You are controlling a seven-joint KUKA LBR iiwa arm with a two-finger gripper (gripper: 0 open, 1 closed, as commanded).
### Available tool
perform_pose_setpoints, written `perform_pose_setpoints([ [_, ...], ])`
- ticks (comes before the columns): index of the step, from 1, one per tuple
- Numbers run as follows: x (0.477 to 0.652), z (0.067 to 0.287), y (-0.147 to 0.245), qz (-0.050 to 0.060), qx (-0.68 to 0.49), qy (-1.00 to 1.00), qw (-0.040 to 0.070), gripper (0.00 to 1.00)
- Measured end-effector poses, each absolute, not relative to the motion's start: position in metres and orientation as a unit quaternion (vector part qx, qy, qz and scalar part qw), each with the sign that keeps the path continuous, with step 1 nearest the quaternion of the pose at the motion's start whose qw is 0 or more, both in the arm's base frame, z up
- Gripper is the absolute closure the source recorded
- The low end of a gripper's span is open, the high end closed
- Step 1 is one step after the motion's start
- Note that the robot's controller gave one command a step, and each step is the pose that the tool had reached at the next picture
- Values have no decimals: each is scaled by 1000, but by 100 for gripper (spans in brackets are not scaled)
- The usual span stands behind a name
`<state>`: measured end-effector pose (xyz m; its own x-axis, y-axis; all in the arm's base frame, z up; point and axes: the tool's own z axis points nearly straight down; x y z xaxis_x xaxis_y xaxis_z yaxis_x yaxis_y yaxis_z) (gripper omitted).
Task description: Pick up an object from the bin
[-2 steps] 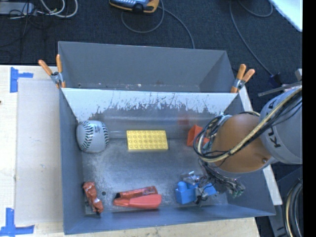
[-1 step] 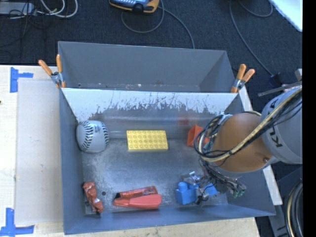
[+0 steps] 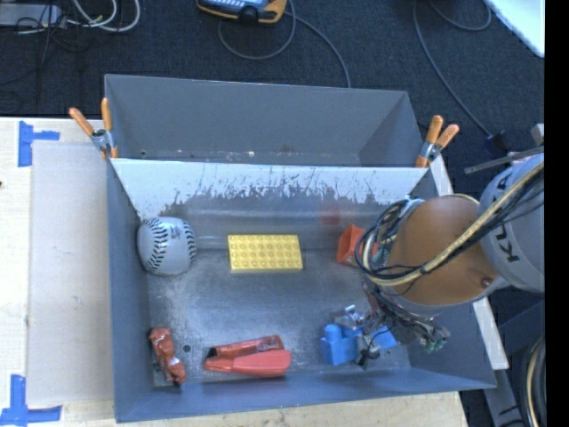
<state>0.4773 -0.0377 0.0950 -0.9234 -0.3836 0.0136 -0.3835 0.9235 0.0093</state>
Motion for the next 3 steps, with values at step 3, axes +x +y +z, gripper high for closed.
perform_pose_setpoints([
  [3,480,153,-38,-2,193,-981,4,100],
])
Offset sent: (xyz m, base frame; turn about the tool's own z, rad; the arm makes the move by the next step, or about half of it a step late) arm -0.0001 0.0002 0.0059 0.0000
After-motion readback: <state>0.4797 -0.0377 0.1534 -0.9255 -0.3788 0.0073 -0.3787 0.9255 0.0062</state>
